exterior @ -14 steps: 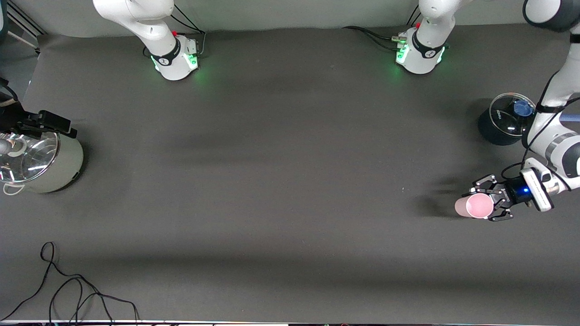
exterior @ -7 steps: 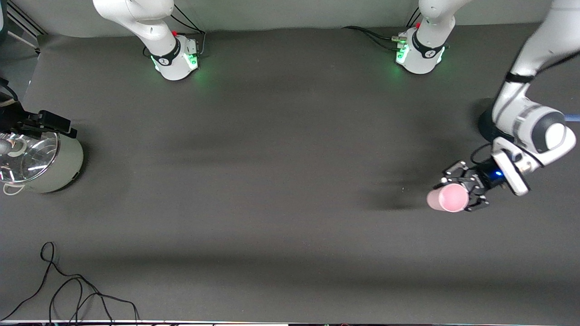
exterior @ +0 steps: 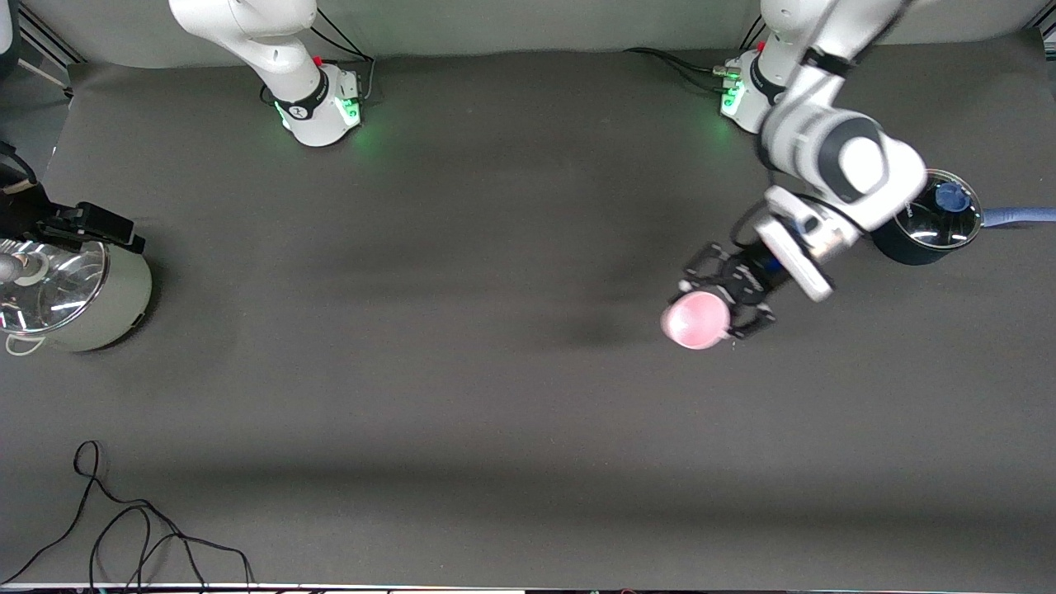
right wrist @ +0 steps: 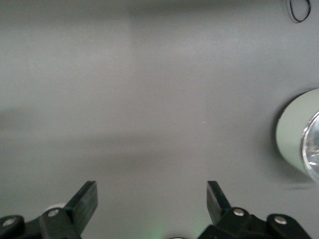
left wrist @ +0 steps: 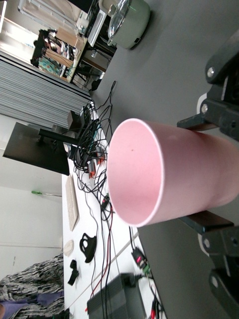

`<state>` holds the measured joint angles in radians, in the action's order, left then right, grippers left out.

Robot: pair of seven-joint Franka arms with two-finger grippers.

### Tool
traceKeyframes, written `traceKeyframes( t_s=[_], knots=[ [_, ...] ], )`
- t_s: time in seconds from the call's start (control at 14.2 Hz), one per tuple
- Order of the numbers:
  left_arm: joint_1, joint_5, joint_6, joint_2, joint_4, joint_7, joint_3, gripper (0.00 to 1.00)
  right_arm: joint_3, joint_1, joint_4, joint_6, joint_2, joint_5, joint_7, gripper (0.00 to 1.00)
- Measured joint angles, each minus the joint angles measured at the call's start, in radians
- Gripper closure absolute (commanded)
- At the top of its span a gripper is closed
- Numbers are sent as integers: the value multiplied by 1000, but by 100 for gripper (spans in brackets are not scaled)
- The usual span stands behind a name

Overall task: Transfer pink cup from left to right arm
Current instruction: 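Lift the pink cup with the left gripper while the right gripper approaches, then close the right gripper on the pink cup's rim beside the left gripper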

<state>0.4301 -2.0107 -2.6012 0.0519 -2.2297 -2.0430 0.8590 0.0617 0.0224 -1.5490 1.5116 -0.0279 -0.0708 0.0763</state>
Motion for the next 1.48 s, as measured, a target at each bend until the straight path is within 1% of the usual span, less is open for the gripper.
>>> traceKeyframes(
  t_s=[0.07, 0.21, 0.28, 0.35, 0.42, 0.56, 0.78, 0.92, 0.99, 1.06, 1.13, 1.2, 1.27, 1.48],
  knots=[
    [-63, -41, -70, -22, 5, 10, 10, 60, -11, 14, 6, 0, 0, -11, 47, 1],
    [-178, -68, -187, -51, 29, 66, 14, 60, -18, 67, 17, 0, 0, -33, 146, 1],
    [-218, -69, -229, -58, 46, 92, 14, 61, -19, 99, 26, 0, 0, -39, 198, 0],
    [-253, -69, -265, -61, 65, 117, 13, 64, -20, 135, 36, 0, 0, -43, 250, 1],
    [-283, -69, -298, -63, 83, 141, 13, 69, -21, 175, 46, 0, 0, -45, 303, 1],
    [-337, -69, -350, -74, 109, 204, 12, 71, -24, 268, 58, 1, 0, -47, 427, 1],
    [-359, -69, -368, -104, 118, 249, 12, 71, -28, 415, 74, 7, -13, -52, 655, 1],
    [-359, -69, -368, -107, 119, 255, 7, 71, -29, 494, 112, 18, -47, -93, 809, 1],
    [-359, -69, -368, -107, 119, 255, 5, 72, -29, 521, 135, 19, -68, -117, 871, 1],
    [-359, -69, -368, -107, 119, 255, 4, 76, -29, 545, 161, 21, -92, -131, 931, 1],
    [-359, -69, -368, -107, 119, 255, 4, 81, -29, 570, 188, 29, -117, -136, 990, 1],
    [-359, -69, -370, -107, 120, 255, 4, 82, -29, 595, 216, 45, -144, -138, 1048, 0],
    [-359, -69, -376, -107, 122, 255, 4, 86, -29, 619, 243, 62, -172, -138, 1099, 1],
    [-360, -69, -388, -107, 130, 255, 4, 87, -29, 669, 311, 135, -255, -138, 1208, 0]
  ],
)
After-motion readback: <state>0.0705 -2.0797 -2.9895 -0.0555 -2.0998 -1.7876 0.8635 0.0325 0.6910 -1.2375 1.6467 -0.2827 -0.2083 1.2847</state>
